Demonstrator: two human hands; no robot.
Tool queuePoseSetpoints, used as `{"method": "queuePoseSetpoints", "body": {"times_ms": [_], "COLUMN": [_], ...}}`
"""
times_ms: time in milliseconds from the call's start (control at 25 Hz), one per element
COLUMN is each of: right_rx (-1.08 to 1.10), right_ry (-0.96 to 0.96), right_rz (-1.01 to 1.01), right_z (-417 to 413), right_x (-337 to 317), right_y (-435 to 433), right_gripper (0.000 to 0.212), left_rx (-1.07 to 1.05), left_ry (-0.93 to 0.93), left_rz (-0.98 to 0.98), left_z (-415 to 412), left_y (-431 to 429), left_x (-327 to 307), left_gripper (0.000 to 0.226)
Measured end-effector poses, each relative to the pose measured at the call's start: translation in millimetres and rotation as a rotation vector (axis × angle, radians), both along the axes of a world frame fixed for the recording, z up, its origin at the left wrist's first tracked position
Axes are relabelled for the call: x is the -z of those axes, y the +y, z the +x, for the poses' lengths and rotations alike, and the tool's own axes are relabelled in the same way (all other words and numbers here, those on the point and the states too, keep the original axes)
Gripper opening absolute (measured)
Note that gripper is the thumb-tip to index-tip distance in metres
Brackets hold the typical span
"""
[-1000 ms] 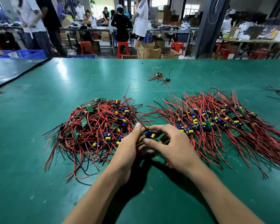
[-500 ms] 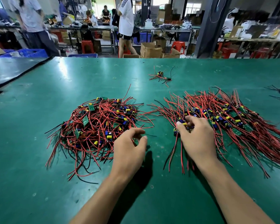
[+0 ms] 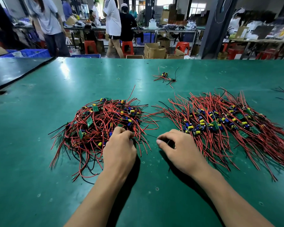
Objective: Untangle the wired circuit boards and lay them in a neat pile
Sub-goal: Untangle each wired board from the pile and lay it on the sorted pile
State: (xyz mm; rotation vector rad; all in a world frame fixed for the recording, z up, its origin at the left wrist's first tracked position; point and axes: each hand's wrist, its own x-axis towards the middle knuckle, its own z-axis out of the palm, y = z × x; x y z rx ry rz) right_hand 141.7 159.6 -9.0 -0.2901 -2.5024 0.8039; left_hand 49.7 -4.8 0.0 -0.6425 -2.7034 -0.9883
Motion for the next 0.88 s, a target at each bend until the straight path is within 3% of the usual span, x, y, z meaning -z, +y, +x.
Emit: {"method": "queuePoseSetpoints", "body": {"times_ms": [200, 320, 680, 880], "right_rx": [0.019, 0.013, 0.009, 0.025], "right_ry": [-0.035, -0.049, -0.065, -0.067], "right_rz": [-0.024, -0.042, -0.081, -0.115], "right_z": [-1.0, -0.3, 0.9, 0.3], "right_x": [3.4, 4.2, 3.8, 3.4], "right_y": [0.3, 1.0, 0.0, -0.6], "right_gripper": [0.007, 0.007, 0.010, 0.008], "left_rx": [0.038, -0.051, -0.135, -0.051], "left_ry": [0.026, 0.038, -0.017, 0.013], "left_rz": [0.058, 0.021, -0.021, 0.139], "left_z": [1.0, 2.1, -6.6, -9.8], "left_y": [-2.0, -3.4, -21.1, -19.4], "left_x": [-0.6, -2.2, -7.8, -6.7], "left_gripper": [0.023, 0.034, 0.037, 0.036]}}
